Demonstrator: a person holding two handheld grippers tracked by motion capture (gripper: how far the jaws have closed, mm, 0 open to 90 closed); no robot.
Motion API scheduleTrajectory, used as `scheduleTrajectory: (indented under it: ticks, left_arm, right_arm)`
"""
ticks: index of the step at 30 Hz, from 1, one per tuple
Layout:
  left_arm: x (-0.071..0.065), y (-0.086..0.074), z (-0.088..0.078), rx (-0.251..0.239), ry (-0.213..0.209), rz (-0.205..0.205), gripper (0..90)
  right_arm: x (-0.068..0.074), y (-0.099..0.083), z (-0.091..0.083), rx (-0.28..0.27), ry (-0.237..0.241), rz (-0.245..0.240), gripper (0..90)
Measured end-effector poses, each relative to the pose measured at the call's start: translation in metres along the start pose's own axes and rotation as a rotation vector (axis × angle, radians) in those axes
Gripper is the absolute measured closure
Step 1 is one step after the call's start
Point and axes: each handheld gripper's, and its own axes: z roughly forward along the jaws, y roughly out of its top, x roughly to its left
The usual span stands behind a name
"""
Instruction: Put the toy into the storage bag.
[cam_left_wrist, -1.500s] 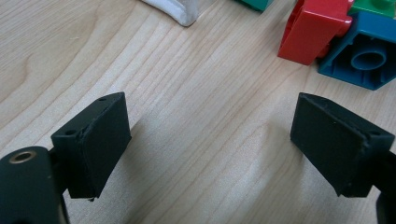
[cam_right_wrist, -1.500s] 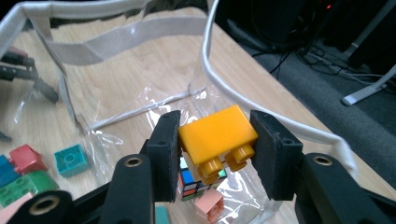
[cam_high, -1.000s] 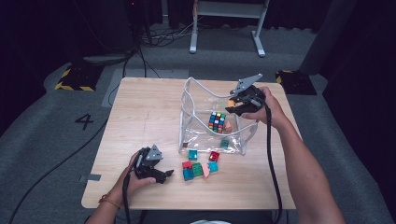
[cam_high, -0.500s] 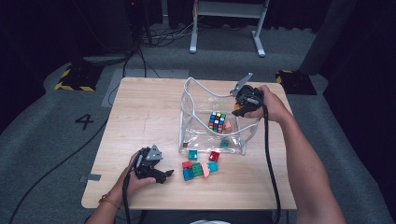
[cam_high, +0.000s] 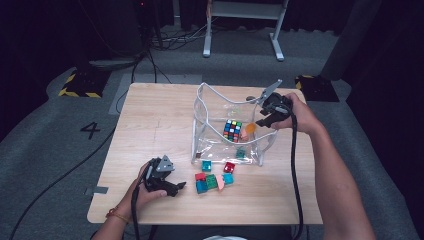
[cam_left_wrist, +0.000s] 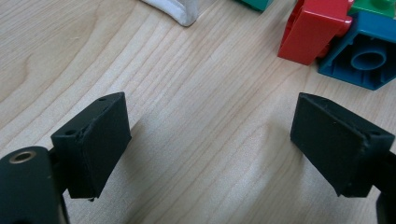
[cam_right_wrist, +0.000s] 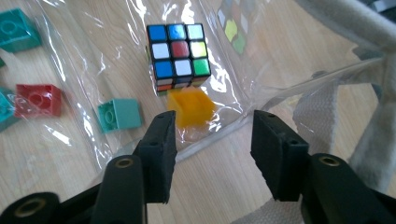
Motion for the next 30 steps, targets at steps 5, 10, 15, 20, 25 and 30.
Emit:
scheduleTrajectory:
  ticks: [5, 10, 15, 20, 25, 30]
  left_arm:
    - [0.000, 0.000, 0.000, 0.001, 0.000, 0.000, 12.2]
    - [0.000, 0.000, 0.000, 0.001, 0.000, 0.000, 12.2]
    - [0.000, 0.000, 0.000, 0.001, 0.000, 0.000, 12.2]
    - [0.000, 0.000, 0.000, 0.001, 0.000, 0.000, 12.1]
    - [0.000, 0.000, 0.000, 0.001, 0.000, 0.000, 12.2]
    - [0.000, 0.000, 0.000, 0.001, 0.000, 0.000, 12.2]
  right_arm:
    - [0.004, -0.010, -0.013, -0.147, -0.013, 0.019, 45.7]
    - [0.011, -0.029, -0.032, -0.353, -0.015, 0.130, 40.3]
    - [0.021, -0.049, -0.052, -0.467, -0.072, 0.200, 35.2]
    - [0.029, -0.071, -0.065, -0.562, -0.086, 0.247, 35.8]
    - [0.040, -0.092, -0.075, -0.580, -0.104, 0.247, 36.7]
    - [0.053, -0.110, -0.077, -0.594, -0.120, 0.253, 36.7]
